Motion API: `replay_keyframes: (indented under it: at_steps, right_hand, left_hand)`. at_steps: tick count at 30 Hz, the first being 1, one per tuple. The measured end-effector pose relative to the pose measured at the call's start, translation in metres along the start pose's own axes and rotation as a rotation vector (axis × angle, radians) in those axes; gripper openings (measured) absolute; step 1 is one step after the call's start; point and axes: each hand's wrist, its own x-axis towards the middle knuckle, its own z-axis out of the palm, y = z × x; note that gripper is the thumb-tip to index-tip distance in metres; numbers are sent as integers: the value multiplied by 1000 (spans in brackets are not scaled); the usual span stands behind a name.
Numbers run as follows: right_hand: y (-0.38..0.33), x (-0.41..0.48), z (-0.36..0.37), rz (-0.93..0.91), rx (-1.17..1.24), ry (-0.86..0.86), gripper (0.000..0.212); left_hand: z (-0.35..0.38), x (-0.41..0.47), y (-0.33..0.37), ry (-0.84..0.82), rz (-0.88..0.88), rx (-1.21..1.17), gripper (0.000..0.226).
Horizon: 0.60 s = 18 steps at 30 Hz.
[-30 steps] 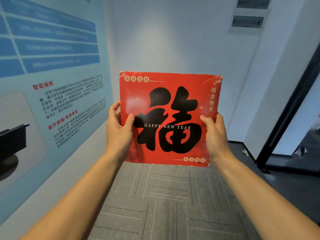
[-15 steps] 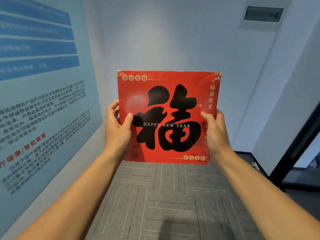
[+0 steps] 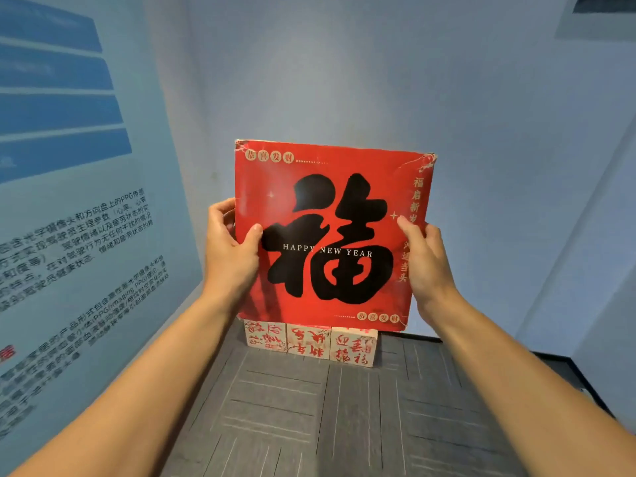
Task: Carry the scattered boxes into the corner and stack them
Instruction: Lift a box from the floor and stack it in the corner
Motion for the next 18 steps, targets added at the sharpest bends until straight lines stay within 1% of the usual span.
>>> replay_keyframes:
  at_steps: [2,6,7,9,11,12,13,14,16,18]
  right_hand:
    - [6,53,17,20,-33,-1,56]
    - [35,152,56,19,-133,32,92]
    - [41,176,68,23,-153,39,97]
    - [48,223,90,7,-166,49,94]
    - [52,268,109,-9,-164,55,85]
    - [53,289,117,7,-176,58,85]
    - [55,309,125,41,-181,70,89]
    - [58,329,131,82,-173,87,99]
    - [65,371,143,155,-131,104,114]
    - [71,410,155,223,-99,109,114]
  left_hand:
    - [20,42,-26,-4,22,1,36]
    - [58,120,-99,-28,35,-20,36]
    - [66,138,-119,-34,27,-27,37]
    - [81,178,-157,-54,27,-30,43]
    - [95,220,-185,-93,26,-36,56]
    - [102,241,-196,-108,9,-32,64]
    - [109,260,-207,-128,-9,-19,69]
    - [116,277,-216,-152,-16,5,70]
    - [130,308,-236,-181,11,76,63]
    - [144,337,-262,-182,17,151,53]
